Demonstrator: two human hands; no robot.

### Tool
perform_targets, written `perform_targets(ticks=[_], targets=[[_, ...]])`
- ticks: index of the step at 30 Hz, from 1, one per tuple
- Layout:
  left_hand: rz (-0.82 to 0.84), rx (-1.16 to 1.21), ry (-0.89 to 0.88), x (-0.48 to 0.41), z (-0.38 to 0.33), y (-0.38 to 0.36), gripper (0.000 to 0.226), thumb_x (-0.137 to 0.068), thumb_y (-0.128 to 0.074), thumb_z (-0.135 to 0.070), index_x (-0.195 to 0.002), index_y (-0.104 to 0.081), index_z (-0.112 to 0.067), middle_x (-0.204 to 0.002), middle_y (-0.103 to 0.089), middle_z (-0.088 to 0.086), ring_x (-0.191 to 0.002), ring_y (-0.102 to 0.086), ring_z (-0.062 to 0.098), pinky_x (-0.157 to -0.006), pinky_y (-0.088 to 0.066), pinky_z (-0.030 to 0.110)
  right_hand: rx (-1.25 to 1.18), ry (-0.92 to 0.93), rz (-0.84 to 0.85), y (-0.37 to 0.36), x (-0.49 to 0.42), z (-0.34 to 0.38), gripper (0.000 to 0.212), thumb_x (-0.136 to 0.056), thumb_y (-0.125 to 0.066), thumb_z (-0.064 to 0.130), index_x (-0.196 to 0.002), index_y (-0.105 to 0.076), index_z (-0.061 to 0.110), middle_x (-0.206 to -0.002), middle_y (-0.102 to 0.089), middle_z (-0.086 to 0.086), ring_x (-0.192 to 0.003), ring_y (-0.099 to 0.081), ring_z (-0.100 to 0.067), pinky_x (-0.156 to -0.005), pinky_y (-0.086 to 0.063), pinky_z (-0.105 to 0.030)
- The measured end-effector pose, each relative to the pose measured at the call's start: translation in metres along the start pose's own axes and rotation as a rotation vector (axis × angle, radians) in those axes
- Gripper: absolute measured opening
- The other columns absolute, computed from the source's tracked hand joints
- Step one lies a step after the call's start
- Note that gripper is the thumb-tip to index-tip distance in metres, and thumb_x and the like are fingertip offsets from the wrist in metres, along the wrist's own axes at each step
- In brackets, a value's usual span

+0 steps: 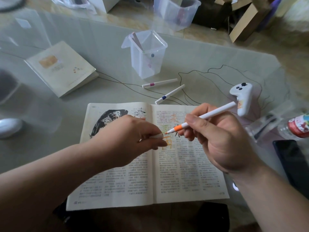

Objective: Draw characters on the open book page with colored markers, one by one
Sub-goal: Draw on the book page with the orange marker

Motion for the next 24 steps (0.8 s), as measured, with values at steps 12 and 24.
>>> perform_targets(ticks=[12, 24], targets=[[0.033, -0.003, 0.013, 0.0, -0.005, -0.001, 0.041, -0.093, -0.041, -0.061, -0.085, -0.071, -0.034, -0.077, -0.071, -0.018, -0.084, -0.066, 0.007, -0.086, -0.055, 0.047, 0.086, 0.001, 0.026, -0.006, 0.002, -0.002, 0.011, -0.086, -0.065, 0.015, -0.077, -0.068, 0.013, -0.068, -0.068, -0.015, -0.067, -0.063, -0.021, -0.063, -0.049, -0.027], [-0.092, -0.019, -0.04, 0.001, -0.015, -0.001, 0.045, -0.097, -0.054, -0.048, -0.06, -0.062, -0.023, -0.052, -0.058, -0.013, -0.054, -0.059, 0.01, -0.055, -0.052, 0.034, 0.216, -0.044, -0.009, -0.021, 0.003, -0.01, 0.015, -0.091, -0.07, 0.019, -0.077, -0.07, 0.014, -0.062, -0.068, -0.003, -0.06, -0.063, -0.011, -0.061, -0.05, -0.021]])
Point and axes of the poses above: each hand's wrist, its own x-axis away from the middle knuckle, its own y-axis out of the back of the hand, z = x × y, the point moved 9 cm from there along -x, towards the middle knuckle
